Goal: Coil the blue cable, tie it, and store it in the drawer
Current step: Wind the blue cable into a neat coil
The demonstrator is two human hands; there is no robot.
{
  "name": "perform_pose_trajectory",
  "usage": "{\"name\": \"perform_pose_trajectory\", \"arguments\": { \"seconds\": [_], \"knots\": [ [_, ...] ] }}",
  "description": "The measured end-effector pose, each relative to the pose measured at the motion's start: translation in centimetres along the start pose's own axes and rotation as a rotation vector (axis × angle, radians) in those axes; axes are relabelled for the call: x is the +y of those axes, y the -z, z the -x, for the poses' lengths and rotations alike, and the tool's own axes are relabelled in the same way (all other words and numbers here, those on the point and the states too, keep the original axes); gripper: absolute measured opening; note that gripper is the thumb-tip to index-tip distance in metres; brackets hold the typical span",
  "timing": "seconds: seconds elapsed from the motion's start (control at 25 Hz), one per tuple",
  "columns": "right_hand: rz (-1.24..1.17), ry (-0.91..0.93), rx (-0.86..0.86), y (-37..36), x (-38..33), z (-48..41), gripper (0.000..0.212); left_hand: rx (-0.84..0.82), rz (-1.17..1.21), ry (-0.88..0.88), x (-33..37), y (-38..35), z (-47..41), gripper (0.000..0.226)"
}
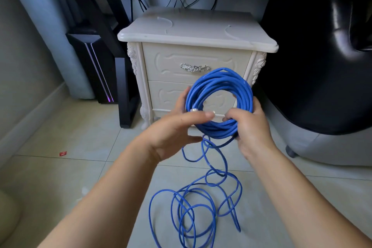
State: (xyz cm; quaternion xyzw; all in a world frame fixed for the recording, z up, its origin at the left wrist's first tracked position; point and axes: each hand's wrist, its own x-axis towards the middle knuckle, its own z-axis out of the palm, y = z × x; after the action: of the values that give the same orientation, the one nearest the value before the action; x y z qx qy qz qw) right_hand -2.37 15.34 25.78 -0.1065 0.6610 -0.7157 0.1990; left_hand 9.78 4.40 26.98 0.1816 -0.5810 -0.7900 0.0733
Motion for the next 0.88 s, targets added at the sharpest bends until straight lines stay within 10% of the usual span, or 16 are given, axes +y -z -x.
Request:
{"name": "perform_pose_trajectory", "arguments": {
  "seconds": [0.36,0.52,0.88],
  "knots": [
    [0.611,0.417,-0.383,1.4,-1.5,0.3,0.056,0.225,-0.592,-0.366,1.2,-1.1,0.6,0.085],
    [0.725,0.510,-0.441,1.4,-1.3,0.7,0.057,0.311,-0.861,-0.273,0.7,-1.2,0.3,0.035],
    [0.011,0.009,-0.465,1.0,-0.9,1.0,0.057,0.505,-0.094,-0.243,0.4,-0.2,-0.4,0.019]
  ]
}}
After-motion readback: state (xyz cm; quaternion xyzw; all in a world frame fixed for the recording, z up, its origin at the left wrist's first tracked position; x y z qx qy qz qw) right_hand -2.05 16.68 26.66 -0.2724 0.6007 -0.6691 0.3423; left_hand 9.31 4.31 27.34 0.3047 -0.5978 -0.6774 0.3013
